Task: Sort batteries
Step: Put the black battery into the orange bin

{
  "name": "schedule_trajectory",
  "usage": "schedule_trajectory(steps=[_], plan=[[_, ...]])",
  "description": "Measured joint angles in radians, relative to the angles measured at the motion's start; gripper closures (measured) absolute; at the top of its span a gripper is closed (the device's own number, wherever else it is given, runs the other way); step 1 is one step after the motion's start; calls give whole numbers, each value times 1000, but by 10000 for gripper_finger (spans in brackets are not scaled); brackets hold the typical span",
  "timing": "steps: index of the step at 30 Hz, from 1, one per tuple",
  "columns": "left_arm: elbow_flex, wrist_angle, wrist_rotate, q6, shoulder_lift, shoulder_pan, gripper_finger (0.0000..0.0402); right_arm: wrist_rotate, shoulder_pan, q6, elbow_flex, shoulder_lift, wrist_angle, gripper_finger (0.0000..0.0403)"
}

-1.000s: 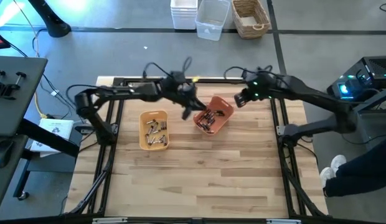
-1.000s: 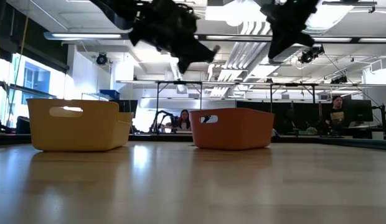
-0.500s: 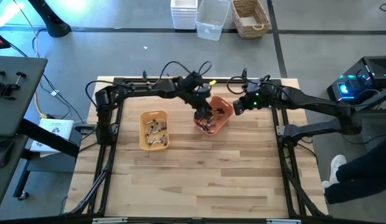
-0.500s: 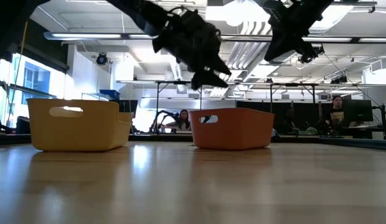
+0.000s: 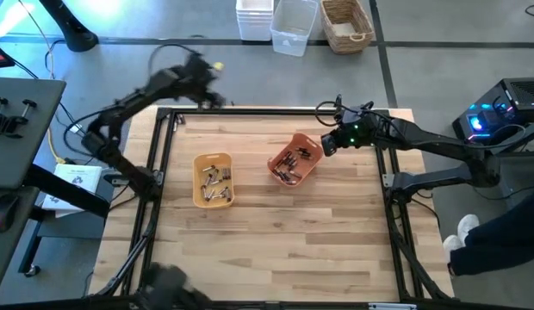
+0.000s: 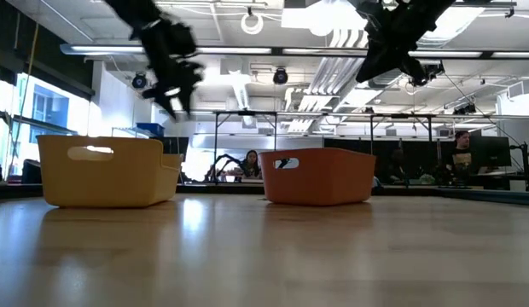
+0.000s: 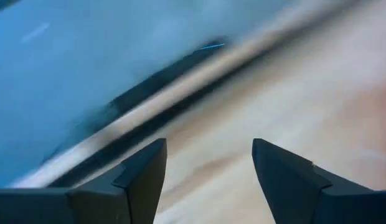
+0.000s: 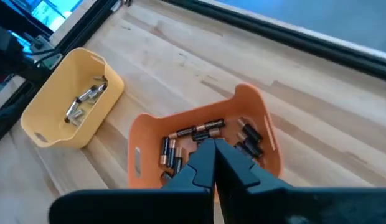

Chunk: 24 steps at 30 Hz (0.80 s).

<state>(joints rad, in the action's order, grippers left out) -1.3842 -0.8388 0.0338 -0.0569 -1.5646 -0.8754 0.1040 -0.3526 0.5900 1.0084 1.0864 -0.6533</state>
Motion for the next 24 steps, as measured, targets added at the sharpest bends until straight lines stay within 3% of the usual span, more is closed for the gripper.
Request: schedule_trajectory(steps=[3,7,11,15,19,24], plan=[[127,27,91,-85,28,-165,179,0,-14,-17,0,11,37,403],[261,124,98,-187,-30,-286,189,-7,-29,-30,0,41,121,403],[268,251,194,-273,-110,-261,197,-43,-37,-32,0,80,188,403],[248,270,325,-351,-191,-247,205,-104,-40,-34,0,117,210,403],[218,174,334,-433,-228,-235,215,-117,-40,-56,0,138,198,403],[218,48,324,-576,-185,-216,225,-102,-49,-86,0,139,195,403]])
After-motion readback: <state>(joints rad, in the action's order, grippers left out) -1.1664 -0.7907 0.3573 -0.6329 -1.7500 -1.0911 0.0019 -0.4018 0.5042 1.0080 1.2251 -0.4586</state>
